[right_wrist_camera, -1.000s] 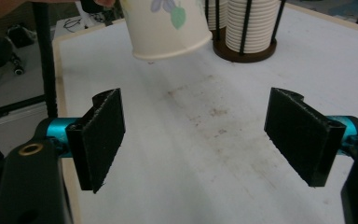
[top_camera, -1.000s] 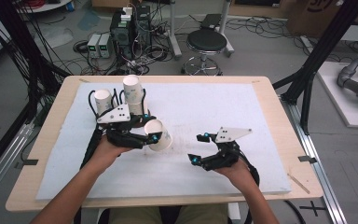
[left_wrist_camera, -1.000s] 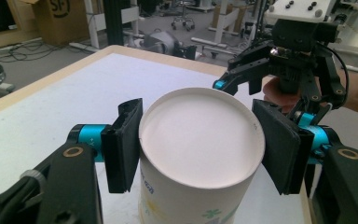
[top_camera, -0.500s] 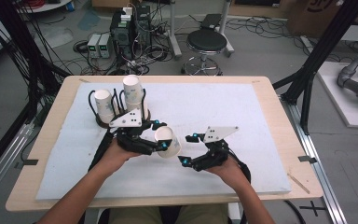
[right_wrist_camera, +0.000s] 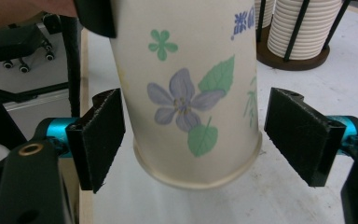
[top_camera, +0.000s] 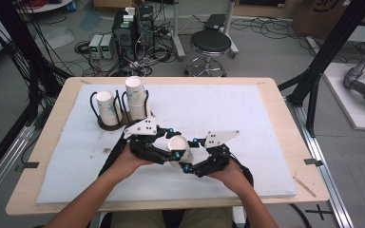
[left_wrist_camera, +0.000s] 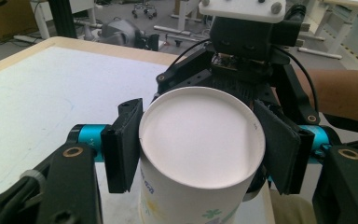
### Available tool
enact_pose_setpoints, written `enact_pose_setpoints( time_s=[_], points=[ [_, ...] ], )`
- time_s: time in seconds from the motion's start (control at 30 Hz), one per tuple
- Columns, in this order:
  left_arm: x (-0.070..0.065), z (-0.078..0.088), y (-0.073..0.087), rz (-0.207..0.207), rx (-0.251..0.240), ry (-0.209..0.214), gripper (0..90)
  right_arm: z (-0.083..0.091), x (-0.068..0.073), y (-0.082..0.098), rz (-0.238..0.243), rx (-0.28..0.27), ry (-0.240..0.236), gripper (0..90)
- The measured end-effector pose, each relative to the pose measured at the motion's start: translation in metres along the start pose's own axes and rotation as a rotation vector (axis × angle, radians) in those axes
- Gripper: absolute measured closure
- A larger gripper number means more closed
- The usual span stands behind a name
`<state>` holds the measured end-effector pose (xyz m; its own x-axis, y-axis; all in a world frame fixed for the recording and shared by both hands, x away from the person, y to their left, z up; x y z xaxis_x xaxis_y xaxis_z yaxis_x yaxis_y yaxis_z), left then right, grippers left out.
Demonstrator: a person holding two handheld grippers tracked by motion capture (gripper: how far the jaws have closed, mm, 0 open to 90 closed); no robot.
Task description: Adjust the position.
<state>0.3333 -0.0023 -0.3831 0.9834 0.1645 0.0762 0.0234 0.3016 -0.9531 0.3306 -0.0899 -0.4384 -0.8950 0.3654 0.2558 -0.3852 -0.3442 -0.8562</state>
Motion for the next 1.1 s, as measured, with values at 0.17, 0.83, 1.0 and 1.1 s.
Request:
enact_pose_setpoints(
  time_s=[0.17,0.83,1.0,1.1],
  points=[
    [-0.003,-0.003,-0.001,-0.001,-0.003,0.01,36.3,-0.002,0.001,0.002,0.007,0.006,-0.013,20.8],
    [-0.004,-0.003,0.0,-0.001,-0.004,0.021,36.2,-0.002,0.001,0.008,0.031,0.035,-0.029,31.9],
    [-0.003,-0.006,0.004,0.055,-0.006,0.015,16.3,-0.002,0.0,0.01,0.037,0.06,-0.018,32.7],
    [-0.004,-0.005,0.006,0.06,-0.008,0.031,16.3,-0.001,0.0,0.011,0.038,0.072,-0.017,32.9]
  ],
)
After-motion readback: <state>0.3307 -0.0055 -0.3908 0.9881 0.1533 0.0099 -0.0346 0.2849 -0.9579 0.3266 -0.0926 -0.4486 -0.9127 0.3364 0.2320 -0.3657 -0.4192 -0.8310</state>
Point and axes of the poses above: each handheld gripper's, and its own axes: z roughly backward along the jaws, y roughly out of its underside, x roughly to its left, the point moved 9 cm from there along -z, roughly forward along the jaws, and after that the axes turned 10 degrees about -z, right-handed, at the moved point
